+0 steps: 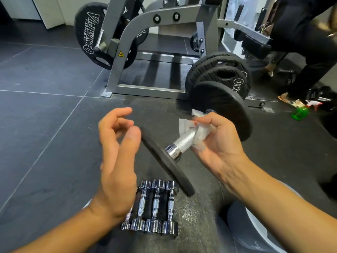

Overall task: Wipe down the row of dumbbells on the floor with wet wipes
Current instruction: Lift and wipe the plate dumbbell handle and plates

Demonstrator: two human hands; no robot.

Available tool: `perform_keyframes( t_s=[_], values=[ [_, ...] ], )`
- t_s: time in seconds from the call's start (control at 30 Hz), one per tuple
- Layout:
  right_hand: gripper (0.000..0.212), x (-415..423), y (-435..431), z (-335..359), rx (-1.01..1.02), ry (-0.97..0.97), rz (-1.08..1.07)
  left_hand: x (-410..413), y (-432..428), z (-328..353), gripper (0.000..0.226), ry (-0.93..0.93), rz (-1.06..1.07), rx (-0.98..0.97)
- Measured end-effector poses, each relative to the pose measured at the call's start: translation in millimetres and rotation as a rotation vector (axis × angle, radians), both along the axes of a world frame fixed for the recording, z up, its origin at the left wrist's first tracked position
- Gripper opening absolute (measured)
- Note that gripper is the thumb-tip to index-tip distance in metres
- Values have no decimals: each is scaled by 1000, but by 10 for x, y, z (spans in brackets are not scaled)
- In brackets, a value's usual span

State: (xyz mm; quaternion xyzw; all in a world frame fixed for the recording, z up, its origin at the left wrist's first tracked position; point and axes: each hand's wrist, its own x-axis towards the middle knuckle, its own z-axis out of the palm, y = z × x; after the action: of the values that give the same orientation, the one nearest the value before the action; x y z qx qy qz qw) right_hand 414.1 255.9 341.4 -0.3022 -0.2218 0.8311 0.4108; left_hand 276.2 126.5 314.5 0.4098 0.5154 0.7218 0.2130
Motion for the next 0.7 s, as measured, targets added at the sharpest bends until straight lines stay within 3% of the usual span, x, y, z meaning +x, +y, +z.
perform_keyframes(
  t_s=[0.07, 0.13, 0.17, 0.23, 0.3, 0.33, 0.37, 0.4, 0.47, 0.5, 0.53, 0.57, 0.6, 0.63, 0.7],
  values=[
    [16, -20, -6, 13, 25, -57, -6, -10, 71, 27, 52, -452, -78, -346],
    [20, -48, -22, 35, 58, -88, 7, 6, 78, 42, 87, -894, -348, -630],
    [19, -50, -27, 32, 63, -93, 16, 34, 81, 37, 93, -1050, -454, -659],
    [14, -63, -31, 16, 57, -89, 33, 72, 83, 54, 87, -1163, -471, -621],
    [6, -70, -19, -7, 68, -85, 49, 131, 73, 59, 71, -1095, -415, -502],
    [15, -75, 1, -25, 68, -75, 54, 158, 62, 77, 61, -972, -370, -427],
    [26, -73, 17, -32, 60, -62, 57, 189, 36, 97, 51, -751, -313, -342],
    [34, -79, 30, -38, 49, -54, 51, 210, -4, 96, 52, -410, -264, -259],
    [41, -96, 39, -32, 42, -77, 35, 143, -56, 24, 74, 390, -140, -76],
    [40, -101, 40, -32, 29, -94, 14, 77, -55, -12, 75, 676, -96, 62],
    [37, -107, 36, -33, -4, -92, -20, 14, -45, -21, 69, 814, -67, 158],
    [30, -107, 28, -33, -38, -80, -57, -51, -30, -27, 59, 803, -38, 183],
    [23, -105, 18, -32, -55, -77, -86, -99, 7, -45, 49, 672, -20, 119],
    [18, -97, 5, -19, -55, -86, -99, -106, 40, -47, 46, 469, -27, -11],
    [21, -94, -26, 14, -36, -88, -102, -3, 70, -37, 58, -109, -195, -267]
  ],
)
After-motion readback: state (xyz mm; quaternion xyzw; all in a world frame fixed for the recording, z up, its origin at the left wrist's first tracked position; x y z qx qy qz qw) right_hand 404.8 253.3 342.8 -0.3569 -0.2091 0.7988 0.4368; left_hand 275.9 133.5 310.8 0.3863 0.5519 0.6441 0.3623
